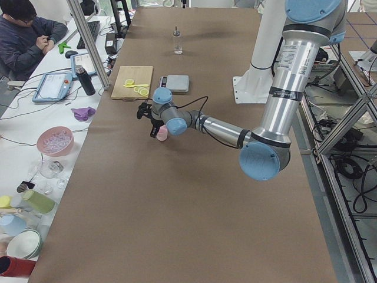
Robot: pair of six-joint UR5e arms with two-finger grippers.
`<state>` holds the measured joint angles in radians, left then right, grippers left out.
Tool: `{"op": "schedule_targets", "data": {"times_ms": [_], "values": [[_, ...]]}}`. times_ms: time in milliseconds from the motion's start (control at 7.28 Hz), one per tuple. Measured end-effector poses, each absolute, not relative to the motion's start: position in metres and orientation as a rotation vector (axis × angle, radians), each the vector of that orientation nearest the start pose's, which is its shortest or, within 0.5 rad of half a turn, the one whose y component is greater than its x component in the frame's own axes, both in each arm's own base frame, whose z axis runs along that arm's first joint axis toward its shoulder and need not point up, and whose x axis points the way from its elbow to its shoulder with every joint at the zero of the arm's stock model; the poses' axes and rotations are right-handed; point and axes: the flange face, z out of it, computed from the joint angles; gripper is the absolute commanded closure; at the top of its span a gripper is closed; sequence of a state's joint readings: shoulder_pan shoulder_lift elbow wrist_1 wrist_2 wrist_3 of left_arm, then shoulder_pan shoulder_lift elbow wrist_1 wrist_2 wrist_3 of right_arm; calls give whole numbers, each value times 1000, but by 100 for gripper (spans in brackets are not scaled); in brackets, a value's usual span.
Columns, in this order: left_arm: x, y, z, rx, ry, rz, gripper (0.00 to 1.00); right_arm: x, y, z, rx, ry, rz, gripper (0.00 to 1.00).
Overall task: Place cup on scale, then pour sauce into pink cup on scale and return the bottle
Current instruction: 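Reach the left gripper to the pink cup and grasp it, then carry the pink cup with the left gripper onto the scale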
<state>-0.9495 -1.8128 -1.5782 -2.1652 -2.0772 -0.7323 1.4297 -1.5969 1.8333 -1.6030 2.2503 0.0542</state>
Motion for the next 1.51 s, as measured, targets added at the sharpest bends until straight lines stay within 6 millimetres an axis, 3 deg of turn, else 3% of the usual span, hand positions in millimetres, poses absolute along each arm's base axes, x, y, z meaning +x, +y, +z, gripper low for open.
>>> {"op": "schedule_targets", "data": {"times_ms": [275,687,961,1236,1511], "values": [[299,-543,465,347,874,123,100,2,-489,551,129,-694,-153,0],[302,-541,458,358,877,130,100,2,-489,551,130,-694,-153,0],[304,-544,432,365,888,130,100,2,-489,551,131,-694,-153,0],[318,-549,348,324,878,102,100,2,-489,551,131,-694,-152,0],[372,-529,253,262,890,60,100,2,-489,550,131,-694,-152,0]]}}
